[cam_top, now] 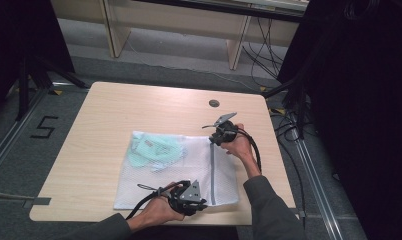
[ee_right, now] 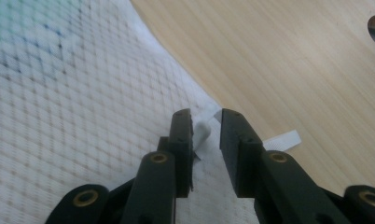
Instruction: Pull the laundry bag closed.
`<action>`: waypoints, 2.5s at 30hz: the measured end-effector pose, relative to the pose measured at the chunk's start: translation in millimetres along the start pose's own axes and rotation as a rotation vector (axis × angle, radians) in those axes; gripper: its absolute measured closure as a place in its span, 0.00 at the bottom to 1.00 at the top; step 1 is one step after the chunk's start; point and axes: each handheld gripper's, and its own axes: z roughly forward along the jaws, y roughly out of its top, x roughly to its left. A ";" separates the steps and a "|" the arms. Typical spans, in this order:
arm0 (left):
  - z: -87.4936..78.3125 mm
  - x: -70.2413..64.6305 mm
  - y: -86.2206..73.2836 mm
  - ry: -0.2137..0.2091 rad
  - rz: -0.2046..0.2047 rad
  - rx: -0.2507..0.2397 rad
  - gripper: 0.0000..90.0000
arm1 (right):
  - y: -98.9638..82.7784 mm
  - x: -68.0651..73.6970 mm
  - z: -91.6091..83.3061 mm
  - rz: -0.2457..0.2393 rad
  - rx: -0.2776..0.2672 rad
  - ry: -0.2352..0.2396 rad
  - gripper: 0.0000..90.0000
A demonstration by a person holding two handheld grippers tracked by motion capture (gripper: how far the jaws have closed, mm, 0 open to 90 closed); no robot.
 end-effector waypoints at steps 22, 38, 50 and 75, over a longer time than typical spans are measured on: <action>-37.1 14.7 4.6 -0.002 -0.092 -0.051 0.57 | -4.6 11.9 -38.8 0.059 -0.111 0.033 0.60; -96.8 39.7 -26.6 0.188 -0.201 -0.067 0.37 | -35.4 44.5 -75.9 0.078 -0.153 0.037 0.48; -126.2 42.4 -42.0 0.262 -0.228 -0.069 0.33 | -74.2 69.8 -97.7 0.112 -0.173 0.049 0.44; -153.6 30.4 -68.8 0.340 -0.271 -0.079 0.28 | -119.9 106.6 -117.0 0.113 -0.120 0.047 0.34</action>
